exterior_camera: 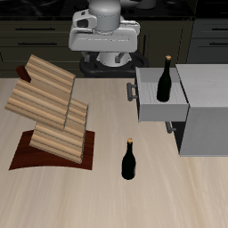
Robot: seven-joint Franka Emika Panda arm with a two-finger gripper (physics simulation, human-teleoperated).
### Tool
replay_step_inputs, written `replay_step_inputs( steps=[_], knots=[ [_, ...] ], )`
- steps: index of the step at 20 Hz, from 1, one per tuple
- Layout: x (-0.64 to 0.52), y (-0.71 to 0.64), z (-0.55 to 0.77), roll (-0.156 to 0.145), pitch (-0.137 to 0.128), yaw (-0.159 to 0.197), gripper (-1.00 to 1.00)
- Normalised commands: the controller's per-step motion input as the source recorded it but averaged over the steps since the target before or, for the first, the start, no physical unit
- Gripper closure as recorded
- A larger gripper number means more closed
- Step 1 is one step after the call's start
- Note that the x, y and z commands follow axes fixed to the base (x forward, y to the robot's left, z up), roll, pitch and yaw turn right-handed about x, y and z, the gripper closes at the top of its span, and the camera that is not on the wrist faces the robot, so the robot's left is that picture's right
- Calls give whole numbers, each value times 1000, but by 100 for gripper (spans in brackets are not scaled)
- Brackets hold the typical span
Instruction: Place the wine bottle from the table into the top drawer
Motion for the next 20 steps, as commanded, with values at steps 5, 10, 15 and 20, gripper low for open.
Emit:
replay_step_inputs(
  steps=[5,10,15,20],
  knots=[
    [446,159,96,-6,-19,0,-100],
    [335,254,70,7,-20,-1,-100],
    [356,204,46,-20,-29,-11,-100],
    [206,132,-17,-19,-31,-10,-100]
  ],
)
